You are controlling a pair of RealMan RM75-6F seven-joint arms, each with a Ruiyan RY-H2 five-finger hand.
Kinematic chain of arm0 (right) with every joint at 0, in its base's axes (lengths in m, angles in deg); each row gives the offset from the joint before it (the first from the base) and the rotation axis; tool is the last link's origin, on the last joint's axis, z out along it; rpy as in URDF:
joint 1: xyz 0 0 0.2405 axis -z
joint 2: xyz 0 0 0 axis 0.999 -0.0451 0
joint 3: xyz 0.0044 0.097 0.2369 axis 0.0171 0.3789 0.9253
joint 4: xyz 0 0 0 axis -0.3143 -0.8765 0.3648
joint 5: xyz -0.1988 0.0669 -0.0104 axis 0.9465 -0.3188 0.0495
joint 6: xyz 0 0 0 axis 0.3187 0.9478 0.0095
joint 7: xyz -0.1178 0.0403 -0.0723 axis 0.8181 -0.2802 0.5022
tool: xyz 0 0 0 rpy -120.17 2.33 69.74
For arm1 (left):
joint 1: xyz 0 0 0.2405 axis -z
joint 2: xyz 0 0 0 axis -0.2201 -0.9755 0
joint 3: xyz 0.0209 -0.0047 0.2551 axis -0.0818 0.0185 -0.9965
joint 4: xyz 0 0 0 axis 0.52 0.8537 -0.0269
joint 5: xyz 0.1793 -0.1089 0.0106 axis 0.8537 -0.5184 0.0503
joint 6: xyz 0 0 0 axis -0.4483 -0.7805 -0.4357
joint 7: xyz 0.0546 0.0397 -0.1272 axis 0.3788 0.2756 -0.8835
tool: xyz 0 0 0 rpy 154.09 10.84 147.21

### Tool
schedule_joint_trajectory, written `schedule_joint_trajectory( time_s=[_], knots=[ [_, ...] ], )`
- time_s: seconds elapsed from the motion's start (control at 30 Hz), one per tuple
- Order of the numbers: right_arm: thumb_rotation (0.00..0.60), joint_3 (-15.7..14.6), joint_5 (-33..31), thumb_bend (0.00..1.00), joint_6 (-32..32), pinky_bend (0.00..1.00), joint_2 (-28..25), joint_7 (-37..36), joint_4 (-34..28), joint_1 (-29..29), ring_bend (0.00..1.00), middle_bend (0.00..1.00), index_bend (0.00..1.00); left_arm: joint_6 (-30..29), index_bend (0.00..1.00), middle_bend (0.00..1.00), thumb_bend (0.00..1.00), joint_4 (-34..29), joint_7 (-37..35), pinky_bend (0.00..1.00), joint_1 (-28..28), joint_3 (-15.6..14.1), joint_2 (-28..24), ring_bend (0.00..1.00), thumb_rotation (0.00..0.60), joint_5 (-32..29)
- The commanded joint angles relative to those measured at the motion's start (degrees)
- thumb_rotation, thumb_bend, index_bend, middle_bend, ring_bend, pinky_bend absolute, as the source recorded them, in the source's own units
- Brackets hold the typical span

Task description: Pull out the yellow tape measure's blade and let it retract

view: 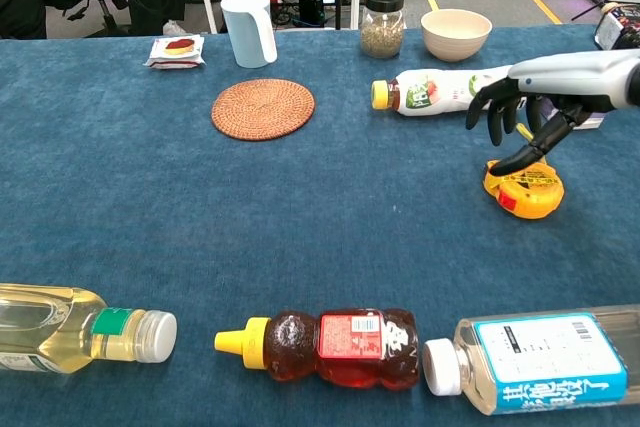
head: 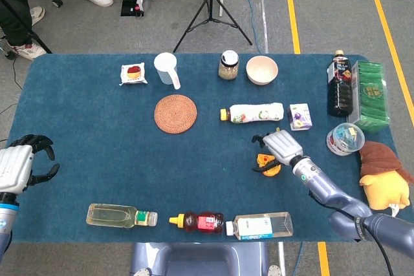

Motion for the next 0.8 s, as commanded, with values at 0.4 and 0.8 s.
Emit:
schedule_joint_trajectory(
  time_s=[0.4,0.8],
  knots=[
    [0.381,-1.29,-7.96,0.12,-6.12,0.44,0.34,17.32,-5.76,2.41,0.38,0.42,0.26,0.20,0.56,0.35,0.27,0.22,-1.27,0.26,0.02,-0.20,-0.60,0.23,0.600,1.46],
    [0.380,-2.04,-15.53,0.12,-8.11,0.45,0.60,28.32,-9.65,2.12,0.38,0.41,0.28,1.21,0.56,0.35,0.27,1.13,-3.19,0.26,0.21,-0.52,-0.87,0.23,0.600,2.56]
  ],
)
